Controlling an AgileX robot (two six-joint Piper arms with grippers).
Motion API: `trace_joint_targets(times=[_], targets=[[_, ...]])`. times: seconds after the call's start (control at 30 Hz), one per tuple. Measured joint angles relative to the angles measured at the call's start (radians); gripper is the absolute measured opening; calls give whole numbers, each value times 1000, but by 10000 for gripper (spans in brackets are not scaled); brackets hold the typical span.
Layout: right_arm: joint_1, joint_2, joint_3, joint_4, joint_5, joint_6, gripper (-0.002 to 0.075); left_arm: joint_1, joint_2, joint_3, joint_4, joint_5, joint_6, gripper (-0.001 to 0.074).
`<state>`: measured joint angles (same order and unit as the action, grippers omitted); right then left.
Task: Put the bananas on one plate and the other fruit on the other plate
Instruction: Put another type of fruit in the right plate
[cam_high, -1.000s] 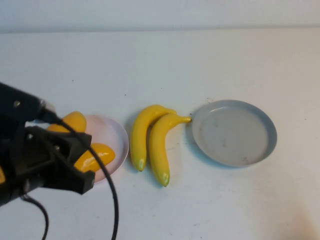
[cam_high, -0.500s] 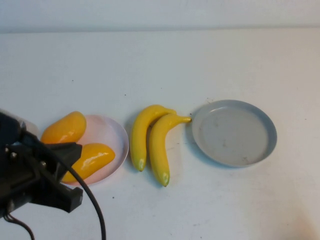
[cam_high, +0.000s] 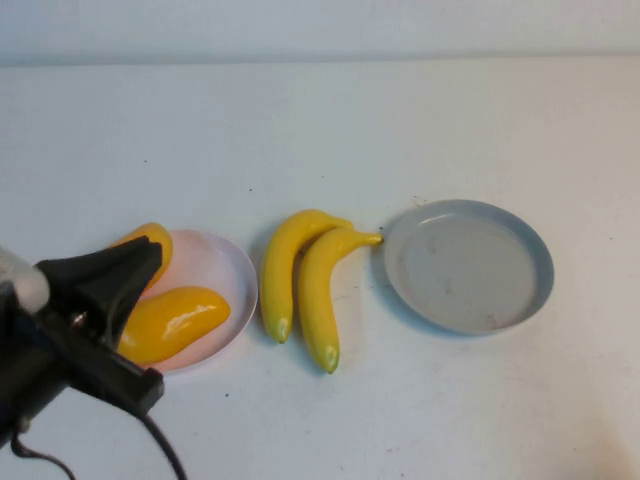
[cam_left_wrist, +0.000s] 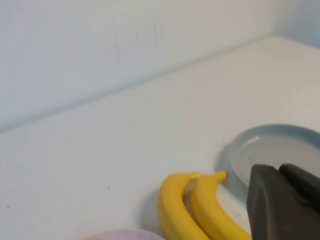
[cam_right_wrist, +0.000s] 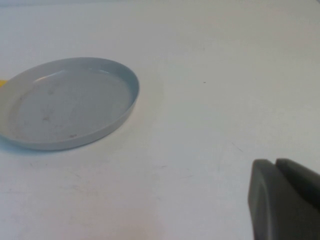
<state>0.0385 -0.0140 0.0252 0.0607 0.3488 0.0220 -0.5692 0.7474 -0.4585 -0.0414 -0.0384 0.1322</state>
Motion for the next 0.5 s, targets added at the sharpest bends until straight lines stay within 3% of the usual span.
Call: trace_joint_targets(times=[0.23, 0.5], targets=[[0, 0, 0, 0, 0, 0, -17, 91, -173, 266, -38, -395, 31, -2], [0, 0, 0, 0, 0, 0, -17, 303, -440, 431, -136, -444, 36, -2]])
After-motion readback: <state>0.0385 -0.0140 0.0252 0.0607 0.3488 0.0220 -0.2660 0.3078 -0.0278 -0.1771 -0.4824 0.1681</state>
